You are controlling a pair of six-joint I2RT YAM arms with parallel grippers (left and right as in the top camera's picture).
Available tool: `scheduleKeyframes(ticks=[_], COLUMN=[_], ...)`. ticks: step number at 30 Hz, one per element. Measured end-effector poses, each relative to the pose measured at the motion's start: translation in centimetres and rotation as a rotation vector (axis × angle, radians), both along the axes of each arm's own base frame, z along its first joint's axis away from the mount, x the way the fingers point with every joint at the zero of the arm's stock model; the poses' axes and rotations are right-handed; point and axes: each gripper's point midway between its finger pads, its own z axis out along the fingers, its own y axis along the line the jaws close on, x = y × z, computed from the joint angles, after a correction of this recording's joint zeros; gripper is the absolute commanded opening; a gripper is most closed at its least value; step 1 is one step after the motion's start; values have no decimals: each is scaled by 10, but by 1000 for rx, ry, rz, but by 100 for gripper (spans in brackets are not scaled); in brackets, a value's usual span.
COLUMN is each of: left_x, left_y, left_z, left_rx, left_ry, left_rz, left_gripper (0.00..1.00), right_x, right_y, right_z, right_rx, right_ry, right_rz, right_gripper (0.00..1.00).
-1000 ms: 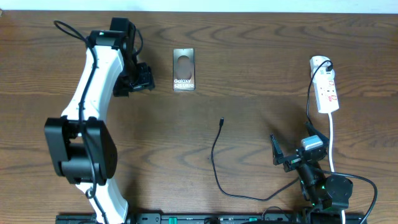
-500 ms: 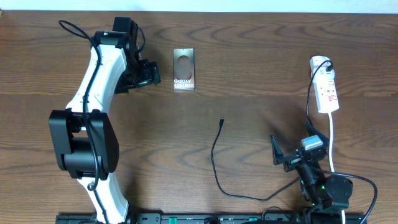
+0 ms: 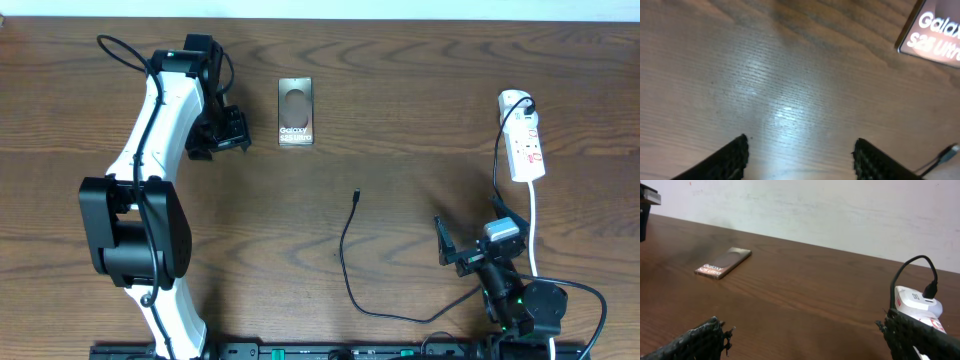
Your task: Plug charger to phone and switch on socket
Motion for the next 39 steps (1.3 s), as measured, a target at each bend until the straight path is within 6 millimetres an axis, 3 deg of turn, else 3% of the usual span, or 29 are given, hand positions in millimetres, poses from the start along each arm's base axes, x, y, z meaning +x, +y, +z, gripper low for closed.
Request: scheduleKeyframes(ticks=[27,30,39], left_x=[0,5,35], left_y=[-2,-3,-6], left_z=[-1,-1,1], left_rx=[-4,-5,-19], left_ry=[-2,-22,-143], left_rz=[-5,-5,-6], left_gripper=[70,72,88], right_x=[0,0,0], right_y=[0,0,0], right_z=[0,0,0], right_rx=[0,0,0], right_ry=[0,0,-1], right_rz=[0,0,0], right_gripper=[99,99,99])
